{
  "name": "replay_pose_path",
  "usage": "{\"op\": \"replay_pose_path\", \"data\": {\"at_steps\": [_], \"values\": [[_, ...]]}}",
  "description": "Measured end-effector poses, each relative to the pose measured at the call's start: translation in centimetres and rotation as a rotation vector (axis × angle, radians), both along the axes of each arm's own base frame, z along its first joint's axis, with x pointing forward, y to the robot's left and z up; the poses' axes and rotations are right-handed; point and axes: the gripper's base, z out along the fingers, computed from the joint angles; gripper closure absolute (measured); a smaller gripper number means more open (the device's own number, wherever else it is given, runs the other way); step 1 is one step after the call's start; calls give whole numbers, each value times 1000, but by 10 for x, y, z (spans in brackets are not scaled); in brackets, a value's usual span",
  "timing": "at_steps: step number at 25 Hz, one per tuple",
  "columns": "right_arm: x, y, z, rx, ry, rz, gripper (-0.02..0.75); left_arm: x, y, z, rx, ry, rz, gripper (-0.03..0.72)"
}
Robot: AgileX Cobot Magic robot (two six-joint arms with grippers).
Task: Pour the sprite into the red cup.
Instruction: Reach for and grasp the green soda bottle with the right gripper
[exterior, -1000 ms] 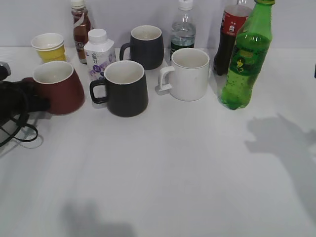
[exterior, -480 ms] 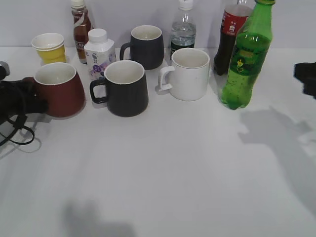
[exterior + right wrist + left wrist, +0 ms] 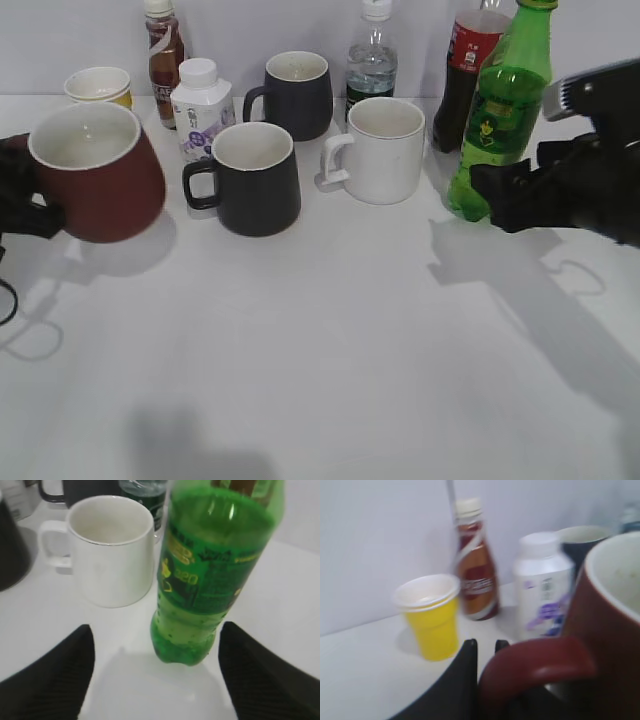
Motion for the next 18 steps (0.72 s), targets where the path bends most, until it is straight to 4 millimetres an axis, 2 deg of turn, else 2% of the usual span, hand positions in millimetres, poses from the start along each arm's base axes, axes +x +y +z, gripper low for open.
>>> {"op": "replay_pose_path", "data": {"at_steps": [7, 11, 18], "values": [[21, 1, -31, 84, -48, -97, 132, -22, -31, 13, 21, 16, -152, 615], [31, 3, -47, 88, -56, -118, 132, -30, -50, 12, 45, 37, -243, 615], [56, 9, -62, 79, -103, -133, 146, -42, -72, 10, 63, 55, -353, 615]]}}
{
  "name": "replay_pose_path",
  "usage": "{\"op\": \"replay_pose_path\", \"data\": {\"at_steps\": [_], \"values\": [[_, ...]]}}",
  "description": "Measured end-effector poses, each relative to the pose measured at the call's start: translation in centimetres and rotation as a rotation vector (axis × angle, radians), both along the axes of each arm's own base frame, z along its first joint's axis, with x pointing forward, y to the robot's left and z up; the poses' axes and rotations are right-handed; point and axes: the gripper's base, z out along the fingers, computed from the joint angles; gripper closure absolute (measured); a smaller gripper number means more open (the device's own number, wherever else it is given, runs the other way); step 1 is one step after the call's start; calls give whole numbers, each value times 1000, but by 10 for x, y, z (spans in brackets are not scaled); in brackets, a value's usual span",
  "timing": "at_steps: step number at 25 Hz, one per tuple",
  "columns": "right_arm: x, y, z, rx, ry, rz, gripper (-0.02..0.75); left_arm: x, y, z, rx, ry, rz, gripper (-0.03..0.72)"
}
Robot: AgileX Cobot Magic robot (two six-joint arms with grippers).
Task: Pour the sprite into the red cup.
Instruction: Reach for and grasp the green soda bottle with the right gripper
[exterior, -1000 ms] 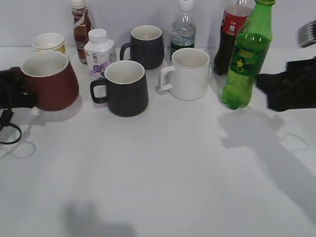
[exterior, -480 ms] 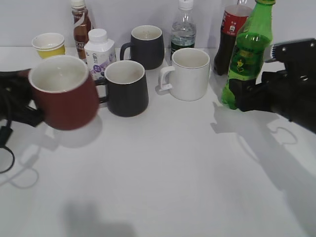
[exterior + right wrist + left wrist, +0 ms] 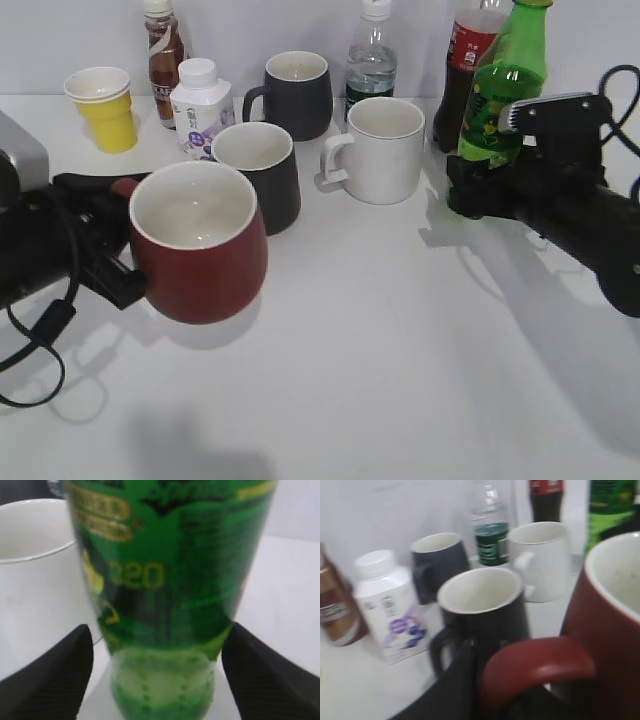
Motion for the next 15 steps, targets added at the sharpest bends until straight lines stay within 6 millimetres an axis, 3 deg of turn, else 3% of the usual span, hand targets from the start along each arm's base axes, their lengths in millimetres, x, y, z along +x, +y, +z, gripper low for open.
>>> {"op": "replay_pose_path", "data": {"at_steps": [12, 15], "values": [[33, 6, -9, 9, -58, -66, 150, -3, -6, 0, 3, 0, -30, 615], [34, 6, -9, 8, -70, -69, 228, -4, -7, 0, 10, -4, -44, 615]]}}
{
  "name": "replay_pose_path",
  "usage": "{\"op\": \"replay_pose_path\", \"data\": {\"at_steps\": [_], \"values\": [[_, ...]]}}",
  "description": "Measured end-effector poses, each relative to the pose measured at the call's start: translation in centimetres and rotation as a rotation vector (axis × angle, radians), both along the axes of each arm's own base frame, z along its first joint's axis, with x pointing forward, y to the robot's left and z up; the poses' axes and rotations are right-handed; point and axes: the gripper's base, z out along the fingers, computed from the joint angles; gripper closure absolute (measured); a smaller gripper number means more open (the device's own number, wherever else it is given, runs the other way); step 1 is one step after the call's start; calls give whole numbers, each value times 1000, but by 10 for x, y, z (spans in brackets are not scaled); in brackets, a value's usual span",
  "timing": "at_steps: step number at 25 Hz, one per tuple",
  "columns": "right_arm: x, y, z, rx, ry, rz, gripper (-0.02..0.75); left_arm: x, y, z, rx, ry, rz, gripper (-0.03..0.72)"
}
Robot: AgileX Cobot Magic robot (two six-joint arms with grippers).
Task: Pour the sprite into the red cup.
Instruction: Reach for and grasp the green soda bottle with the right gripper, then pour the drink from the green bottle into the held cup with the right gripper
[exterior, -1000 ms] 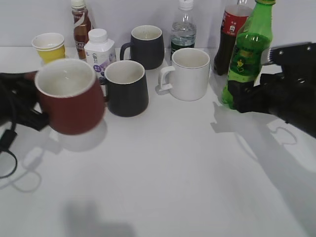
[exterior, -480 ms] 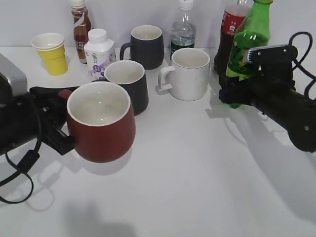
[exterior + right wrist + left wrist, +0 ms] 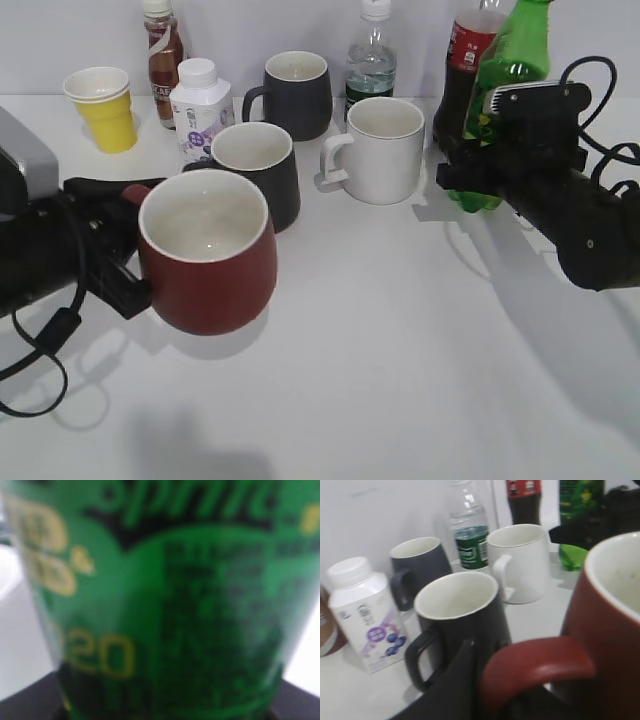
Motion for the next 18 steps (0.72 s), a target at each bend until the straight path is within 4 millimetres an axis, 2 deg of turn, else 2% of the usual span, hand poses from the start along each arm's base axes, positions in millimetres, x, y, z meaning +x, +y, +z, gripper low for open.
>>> {"op": "replay_pose_path", "data": {"at_steps": [2, 3, 7, 11, 13, 18], "values": [[1, -1, 0, 4, -16, -8, 324, -1, -2, 0, 14, -7, -25, 615], [1, -2, 0, 9, -21, -19, 339, -1, -2, 0, 19, -10, -34, 615], [2, -6, 1, 5, -41, -71, 339, 7, -8, -2, 10, 13, -46, 616], [-2, -8, 4, -106, -66, -59, 339, 20, -18, -6, 22, 24, -89, 615], [-5, -7, 11, -137, -85, -33, 333, 27, -23, -8, 26, 26, -111, 615], [-11, -1, 43, -159, -188, 51, 340, 42, -33, -8, 11, 31, -132, 615]]}}
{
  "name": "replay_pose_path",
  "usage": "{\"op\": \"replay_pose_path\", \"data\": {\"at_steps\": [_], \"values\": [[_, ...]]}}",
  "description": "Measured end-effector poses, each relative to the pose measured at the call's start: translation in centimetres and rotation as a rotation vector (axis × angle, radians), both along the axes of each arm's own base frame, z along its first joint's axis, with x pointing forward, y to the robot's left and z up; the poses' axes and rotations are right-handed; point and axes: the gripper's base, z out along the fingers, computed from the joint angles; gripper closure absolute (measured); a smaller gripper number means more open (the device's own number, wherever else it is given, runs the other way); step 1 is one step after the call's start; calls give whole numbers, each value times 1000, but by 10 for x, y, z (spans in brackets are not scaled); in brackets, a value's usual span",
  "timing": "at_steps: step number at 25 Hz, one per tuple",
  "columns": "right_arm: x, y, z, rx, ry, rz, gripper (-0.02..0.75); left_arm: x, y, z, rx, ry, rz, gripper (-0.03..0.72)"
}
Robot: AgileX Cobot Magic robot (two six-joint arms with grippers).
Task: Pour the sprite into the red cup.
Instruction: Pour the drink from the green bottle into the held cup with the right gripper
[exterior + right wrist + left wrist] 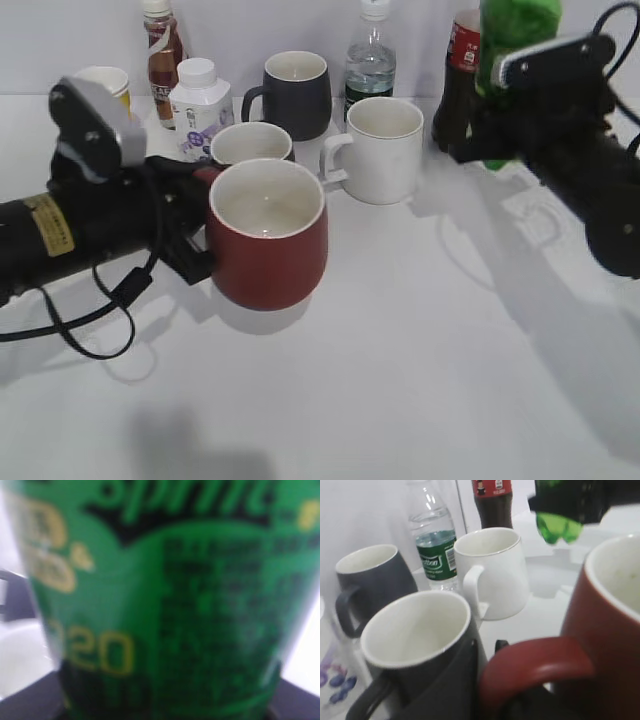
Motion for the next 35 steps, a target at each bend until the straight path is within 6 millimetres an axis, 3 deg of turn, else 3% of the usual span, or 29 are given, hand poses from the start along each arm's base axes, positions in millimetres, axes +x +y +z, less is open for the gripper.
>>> {"op": "replay_pose_path", "data": {"at_steps": [6, 14, 19, 23, 35], "values": [[-7, 11, 23, -57, -98, 139, 340, 0, -7, 0, 34, -25, -88, 615], [-15, 28, 22, -192, -148, 346, 341, -10, -23, -7, 69, -13, -209, 616], [-17, 31, 21, -356, -215, 381, 341, -8, -35, -16, 102, 19, -235, 617], [-20, 30, 17, -488, -259, 385, 341, -1, -39, -10, 85, 7, -222, 617], [-27, 30, 10, -758, -358, 406, 341, 5, -37, -12, 98, 67, -149, 617]]}}
